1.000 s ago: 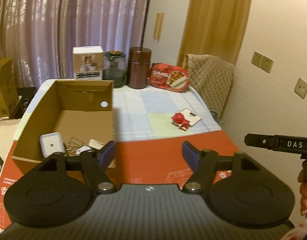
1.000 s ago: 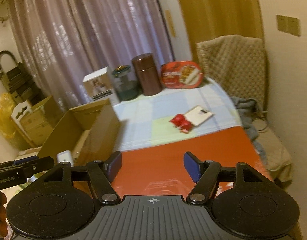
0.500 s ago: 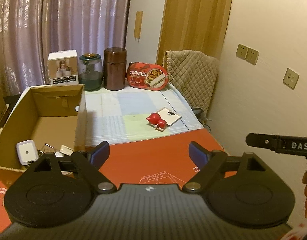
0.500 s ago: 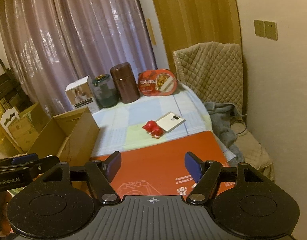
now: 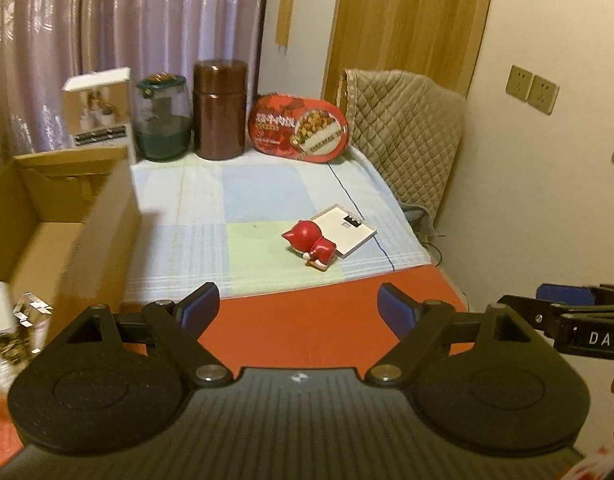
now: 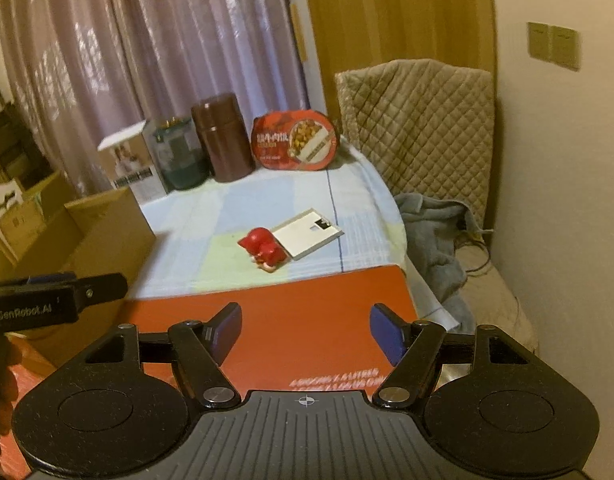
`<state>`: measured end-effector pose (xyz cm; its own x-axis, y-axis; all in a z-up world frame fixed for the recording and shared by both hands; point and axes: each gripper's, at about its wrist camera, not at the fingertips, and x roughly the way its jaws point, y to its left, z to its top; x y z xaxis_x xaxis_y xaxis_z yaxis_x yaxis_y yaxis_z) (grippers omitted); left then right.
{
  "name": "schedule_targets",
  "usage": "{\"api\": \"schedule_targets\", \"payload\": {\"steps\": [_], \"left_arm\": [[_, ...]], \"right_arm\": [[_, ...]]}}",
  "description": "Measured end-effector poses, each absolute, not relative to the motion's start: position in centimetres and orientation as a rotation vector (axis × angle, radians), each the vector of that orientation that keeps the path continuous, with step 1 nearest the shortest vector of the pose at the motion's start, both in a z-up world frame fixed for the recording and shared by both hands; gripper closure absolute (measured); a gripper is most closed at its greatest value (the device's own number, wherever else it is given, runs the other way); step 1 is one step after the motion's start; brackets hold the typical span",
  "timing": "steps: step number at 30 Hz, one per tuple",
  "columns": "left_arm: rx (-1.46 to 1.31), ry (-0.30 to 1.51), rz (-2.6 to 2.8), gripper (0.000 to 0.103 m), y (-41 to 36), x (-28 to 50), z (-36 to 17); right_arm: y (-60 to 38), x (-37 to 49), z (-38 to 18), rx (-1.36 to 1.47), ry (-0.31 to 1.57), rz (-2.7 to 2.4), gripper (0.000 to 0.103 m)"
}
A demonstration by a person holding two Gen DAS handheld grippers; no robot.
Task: Organize rigid objects
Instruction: 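Open both tools and withdraw them from the box toward the bedspread, then grasp the red cat figurine with the left tool while the right tool grasps the white square plate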
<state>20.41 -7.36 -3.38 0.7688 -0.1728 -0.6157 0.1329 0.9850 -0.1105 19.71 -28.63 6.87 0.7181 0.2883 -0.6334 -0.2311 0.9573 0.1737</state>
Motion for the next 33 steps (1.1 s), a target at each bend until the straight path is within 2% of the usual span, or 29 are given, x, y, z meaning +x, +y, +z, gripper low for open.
{"api": "schedule_targets", "payload": {"steps": [10, 18, 28, 31, 33], "left_arm": [[0.133, 0.717, -0.307, 0.020, -9.8, 29.3, -8.5], [0.325, 0.750, -0.438, 0.019, -11.0, 35.6, -10.3], [0.399, 0.832, -0.504, 0.018, -12.5, 40.9, -14.1], [0.381, 0.842, -0.506, 0.020, -12.2, 41.9, -14.8], [0.380, 0.841, -0.516, 0.025, -12.2, 42.3, -15.1]], "right_arm": [[-29.8, 28.9, 1.1, -0.001, 0.764, 0.390, 0.035], [-28.7, 34.5, -0.9, -0.112, 0.747, 0.479, 0.035], [-27.6, 38.3, -2.9, -0.135, 0.773, 0.489, 0.035], [-27.4, 38.8, -3.4, -0.149, 0.778, 0.481, 0.035], [-27.5, 39.1, -3.8, -0.148, 0.786, 0.472, 0.035]]}}
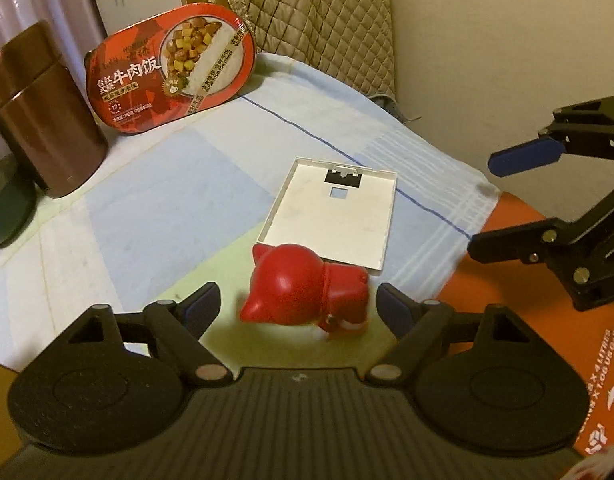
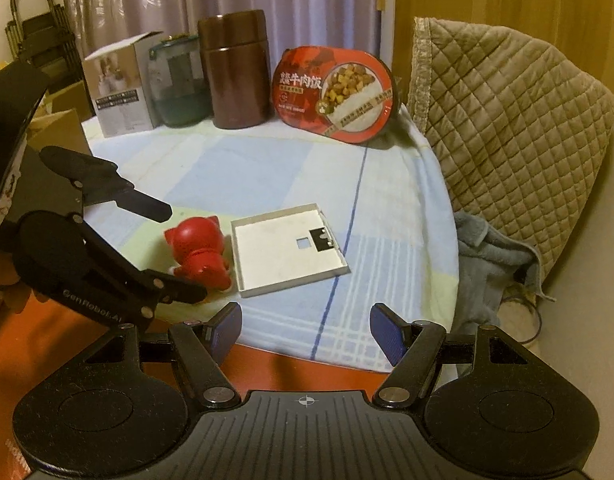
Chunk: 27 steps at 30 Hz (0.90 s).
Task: Organize rigid objects
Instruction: 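Grasp the red cat figurine with the left tool while the right tool grasps the white square plate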
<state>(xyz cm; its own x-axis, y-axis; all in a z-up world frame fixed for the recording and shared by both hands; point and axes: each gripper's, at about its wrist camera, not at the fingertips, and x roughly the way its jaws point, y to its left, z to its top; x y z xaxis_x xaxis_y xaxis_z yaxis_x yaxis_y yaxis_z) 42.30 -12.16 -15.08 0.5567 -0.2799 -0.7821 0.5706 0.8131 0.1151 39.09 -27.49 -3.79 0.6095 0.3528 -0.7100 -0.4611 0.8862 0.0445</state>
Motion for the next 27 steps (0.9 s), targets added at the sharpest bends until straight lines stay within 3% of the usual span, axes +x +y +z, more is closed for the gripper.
{"api": "schedule_targets", "payload": {"steps": [6, 14, 16, 18, 20, 27], "left_arm": [[0.373, 0.851, -0.571, 0.038, -12.3, 43.3, -15.8], [0.270, 0.879, -0.476, 0.040, -9.8, 43.2, -14.8], [0.233, 0.890, -0.439, 0.040, -8.5, 43.3, -14.4], [0.220, 0.888, -0.400, 0.040, -7.5, 43.4, -14.1], [0.207, 0.889, -0.373, 0.040, -6.6, 43.5, -13.6], [0.159, 0.893, -0.349, 0.040, -5.3, 43.5, -12.7]], "right_arm": [[-27.6, 39.5, -4.8, -0.154, 0.802, 0.462, 0.035], [-27.4, 40.8, -5.1, -0.143, 0.793, 0.477, 0.034], [-27.0, 41.4, -5.1, -0.143, 0.784, 0.487, 0.029], [-26.5, 42.0, -4.9, -0.150, 0.764, 0.503, 0.015], [-25.9, 42.6, -4.8, -0.156, 0.745, 0.524, 0.009], [-22.8, 44.9, -6.2, -0.204, 0.752, 0.566, 0.007]]}}
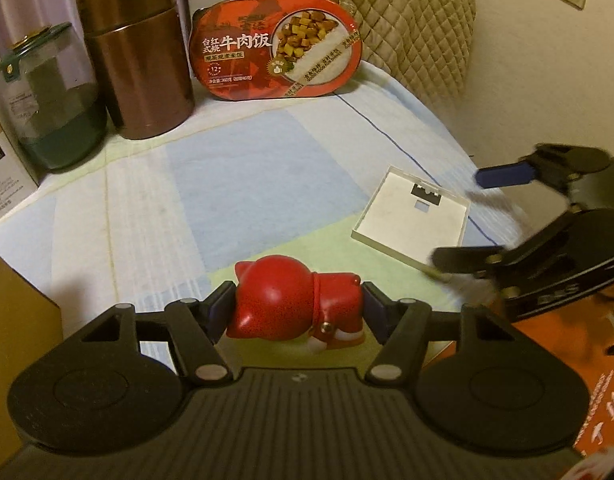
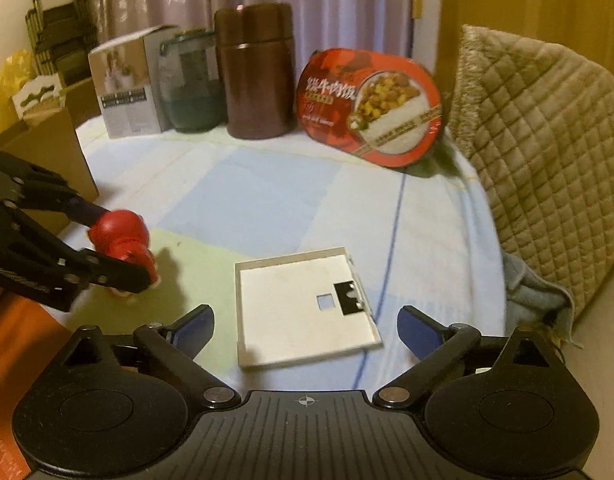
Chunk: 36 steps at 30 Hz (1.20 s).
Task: Organize rigid objects
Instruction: 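Grasp the red cat figurine with the left tool while the right tool grasps the white square plate, then lift and carry the figurine with the left tool and plate with the right over the box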
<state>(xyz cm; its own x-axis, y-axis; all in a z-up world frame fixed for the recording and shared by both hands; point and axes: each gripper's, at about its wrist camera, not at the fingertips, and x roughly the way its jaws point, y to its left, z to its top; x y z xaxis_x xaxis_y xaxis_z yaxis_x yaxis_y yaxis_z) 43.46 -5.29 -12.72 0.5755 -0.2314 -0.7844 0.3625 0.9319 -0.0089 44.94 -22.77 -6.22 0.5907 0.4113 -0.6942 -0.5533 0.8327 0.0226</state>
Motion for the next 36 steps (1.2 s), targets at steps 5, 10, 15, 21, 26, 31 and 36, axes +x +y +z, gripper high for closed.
{"api": "schedule_targets", "payload": {"steps": [5, 10, 15, 21, 26, 31, 36], "left_arm": [[0.145, 0.885, -0.352, 0.040, -5.3, 43.3, -12.1], [0.138, 0.877, -0.345, 0.040, -5.0, 43.1, -11.6], [0.145, 0.869, -0.336, 0.040, -5.0, 42.7, -11.1], [0.139, 0.880, -0.324, 0.040, -4.6, 41.7, -10.7], [0.124, 0.882, -0.323, 0.040, -4.5, 39.6, -9.7], [0.100, 0.866, -0.333, 0.040, -4.7, 36.1, -7.5], [0.082, 0.830, -0.341, 0.040, -4.3, 31.7, -4.6]], "right_arm": [[-21.7, 46.3, -7.7, -0.235, 0.772, 0.571, 0.007], [-21.5, 47.1, -8.8, -0.242, 0.795, 0.567, 0.007], [-21.1, 46.8, -8.8, -0.238, 0.790, 0.554, 0.015], [-19.6, 44.7, -8.4, -0.273, 0.818, 0.543, 0.017], [-19.5, 40.7, -7.2, -0.233, 0.831, 0.517, 0.017], [-20.0, 36.1, -4.8, -0.142, 0.841, 0.498, 0.017], [-20.4, 31.6, -1.5, -0.062, 0.860, 0.479, 0.017]]}}
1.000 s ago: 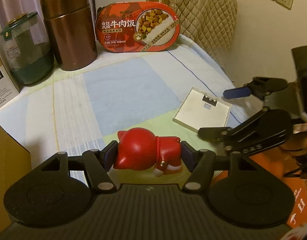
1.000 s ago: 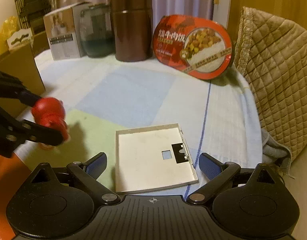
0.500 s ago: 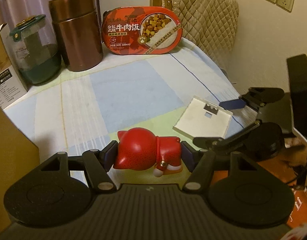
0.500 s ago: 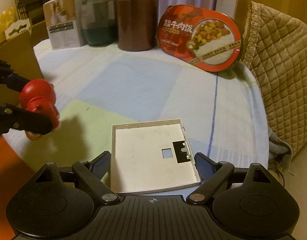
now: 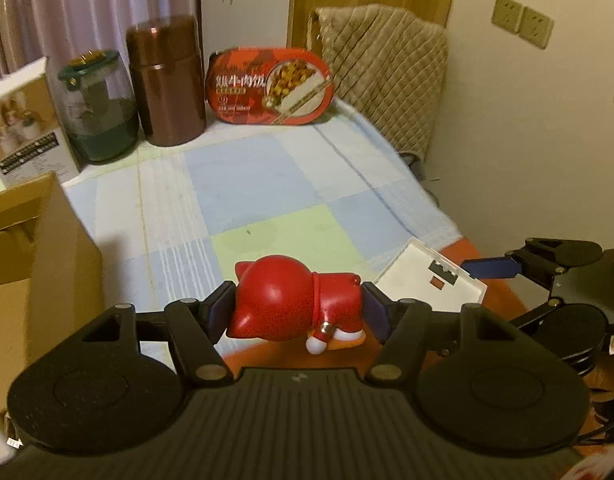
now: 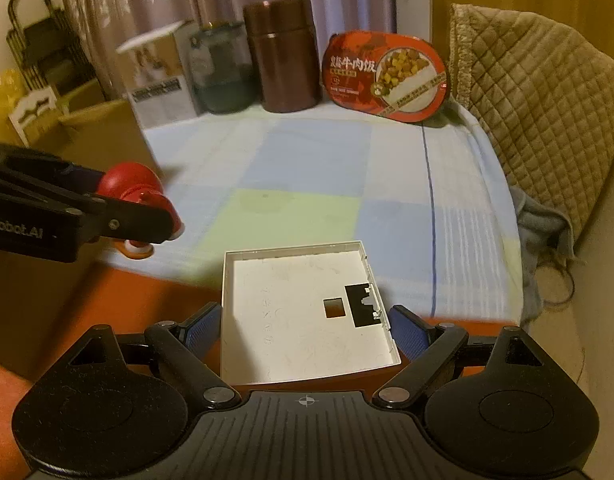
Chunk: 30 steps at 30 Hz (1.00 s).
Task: Organize rigid objects
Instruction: 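Lift and carry the figurine with the left tool and plate with the right over the box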
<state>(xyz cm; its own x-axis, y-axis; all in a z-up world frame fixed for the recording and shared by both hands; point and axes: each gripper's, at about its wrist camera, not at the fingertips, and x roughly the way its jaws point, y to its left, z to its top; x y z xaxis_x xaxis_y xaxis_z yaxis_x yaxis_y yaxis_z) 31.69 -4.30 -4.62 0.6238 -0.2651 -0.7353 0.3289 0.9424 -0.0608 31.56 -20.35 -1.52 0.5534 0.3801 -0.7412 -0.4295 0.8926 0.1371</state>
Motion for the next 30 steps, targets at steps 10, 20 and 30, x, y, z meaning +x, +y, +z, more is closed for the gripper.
{"api": "schedule_targets", "payload": {"steps": [10, 20, 30], "left_arm": [[0.077, 0.742, -0.317, 0.040, -1.0, 21.3, 1.2], [0.086, 0.700, -0.294, 0.040, 2.5, 10.8, 4.4], [0.042, 0.671, -0.230, 0.040, 5.6, 5.1, 5.7]], "right_arm": [[-19.4, 21.4, 5.7, -0.014, 0.825, 0.412, 0.017], [-17.4, 11.9, 10.7, 0.042, 0.755, 0.400, 0.017], [-15.4, 6.9, 11.7, 0.048, 0.740, 0.433, 0.017]]}}
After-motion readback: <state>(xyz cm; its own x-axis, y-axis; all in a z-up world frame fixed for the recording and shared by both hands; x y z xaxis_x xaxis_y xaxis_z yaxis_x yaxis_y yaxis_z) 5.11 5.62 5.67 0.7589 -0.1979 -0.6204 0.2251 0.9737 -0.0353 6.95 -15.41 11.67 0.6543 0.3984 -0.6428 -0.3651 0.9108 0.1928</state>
